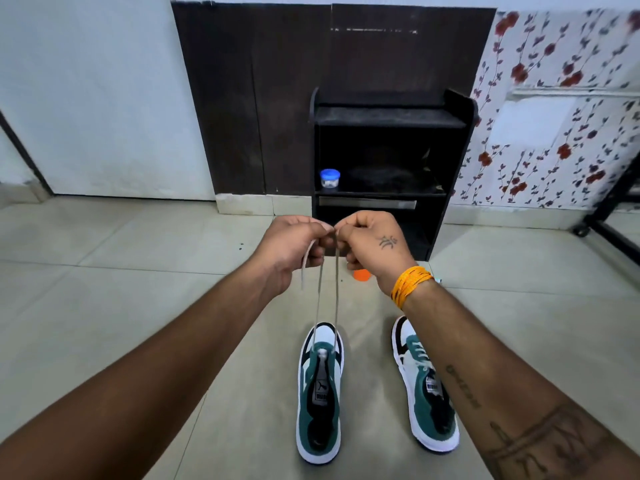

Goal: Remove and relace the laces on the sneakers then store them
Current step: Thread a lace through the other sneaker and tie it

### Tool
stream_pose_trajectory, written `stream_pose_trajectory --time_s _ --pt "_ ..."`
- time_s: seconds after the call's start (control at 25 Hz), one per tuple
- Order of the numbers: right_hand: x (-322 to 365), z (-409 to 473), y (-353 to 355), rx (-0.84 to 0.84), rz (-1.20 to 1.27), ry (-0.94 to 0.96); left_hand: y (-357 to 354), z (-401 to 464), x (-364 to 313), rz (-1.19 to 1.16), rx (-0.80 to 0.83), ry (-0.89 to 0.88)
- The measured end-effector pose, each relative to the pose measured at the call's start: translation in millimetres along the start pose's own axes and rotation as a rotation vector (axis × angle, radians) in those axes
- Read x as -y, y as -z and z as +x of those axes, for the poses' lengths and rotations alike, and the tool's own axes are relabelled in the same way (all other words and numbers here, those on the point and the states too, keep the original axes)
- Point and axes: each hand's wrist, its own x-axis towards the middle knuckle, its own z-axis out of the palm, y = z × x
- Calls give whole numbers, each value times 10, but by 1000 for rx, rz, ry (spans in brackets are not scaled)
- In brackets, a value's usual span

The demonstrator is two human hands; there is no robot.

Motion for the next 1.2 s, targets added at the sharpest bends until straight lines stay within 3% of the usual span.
stream_pose_trajectory --time_s 0.4,0.72,0.96,1.2 --pt "714 86 267 75 169 -2 71 -79 -799 -38 79 -56" --pt "797 92 379 154 210 68 57 -10 -812 143 40 -217" --pt "756 81 344 79 149 203 -27 30 -745 266 -107 -367" --pt "740 101 327 -43 148 270 -119 22 -725 243 -117 -428"
